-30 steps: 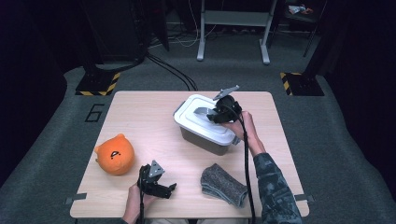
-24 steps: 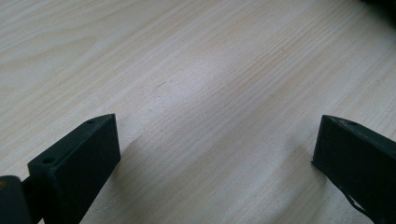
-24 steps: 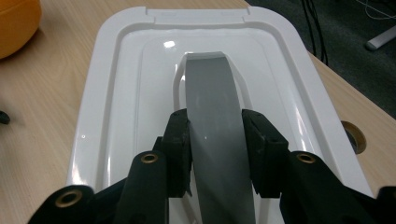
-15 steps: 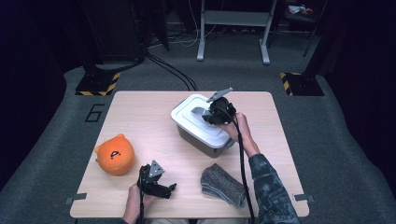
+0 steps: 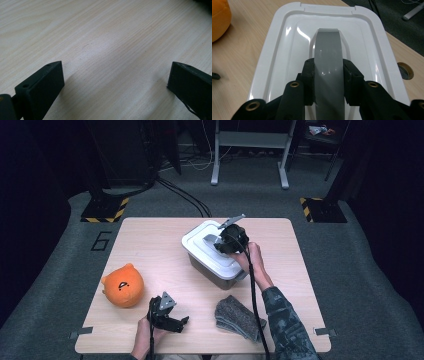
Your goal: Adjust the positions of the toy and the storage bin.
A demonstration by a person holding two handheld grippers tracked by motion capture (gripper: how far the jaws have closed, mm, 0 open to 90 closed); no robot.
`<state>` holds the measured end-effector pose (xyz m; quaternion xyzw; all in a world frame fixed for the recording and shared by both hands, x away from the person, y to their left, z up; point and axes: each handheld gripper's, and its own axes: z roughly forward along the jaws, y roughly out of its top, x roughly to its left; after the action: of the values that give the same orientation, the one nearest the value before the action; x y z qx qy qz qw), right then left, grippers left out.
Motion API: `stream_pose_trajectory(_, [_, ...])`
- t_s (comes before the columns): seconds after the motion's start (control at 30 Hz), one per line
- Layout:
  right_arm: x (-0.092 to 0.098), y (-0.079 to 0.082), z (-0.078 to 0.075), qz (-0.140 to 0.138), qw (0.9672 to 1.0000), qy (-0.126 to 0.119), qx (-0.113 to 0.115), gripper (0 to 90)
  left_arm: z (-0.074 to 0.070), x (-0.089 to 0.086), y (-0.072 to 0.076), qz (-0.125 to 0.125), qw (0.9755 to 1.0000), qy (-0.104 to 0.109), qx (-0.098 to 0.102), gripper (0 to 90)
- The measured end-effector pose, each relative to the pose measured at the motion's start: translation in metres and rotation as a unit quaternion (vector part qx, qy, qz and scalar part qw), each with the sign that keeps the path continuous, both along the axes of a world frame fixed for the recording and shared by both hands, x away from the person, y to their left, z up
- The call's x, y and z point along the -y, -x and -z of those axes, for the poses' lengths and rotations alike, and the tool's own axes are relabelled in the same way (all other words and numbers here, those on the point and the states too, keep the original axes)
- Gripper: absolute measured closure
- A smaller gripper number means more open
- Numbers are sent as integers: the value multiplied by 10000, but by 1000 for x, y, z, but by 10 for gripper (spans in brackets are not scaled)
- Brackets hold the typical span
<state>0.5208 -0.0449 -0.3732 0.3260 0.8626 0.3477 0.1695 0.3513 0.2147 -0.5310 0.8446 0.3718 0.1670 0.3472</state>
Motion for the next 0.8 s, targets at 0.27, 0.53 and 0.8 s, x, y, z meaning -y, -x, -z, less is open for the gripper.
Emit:
stream_pose_trajectory(0.27, [-7, 4, 0, 188, 9998, -1, -34, 667, 0, 0, 0, -2, 10000, 17, -12, 3])
stream_pose_trajectory(0.53, [-9, 6, 0, 293, 9996, -29, -46, 667, 0, 0, 0, -3, 10000, 18, -14, 3])
stream_pose_trajectory(0.8, [-10, 8, 1, 329, 9995, -24, 4, 667, 0, 0, 0, -2, 10000, 15, -11, 3])
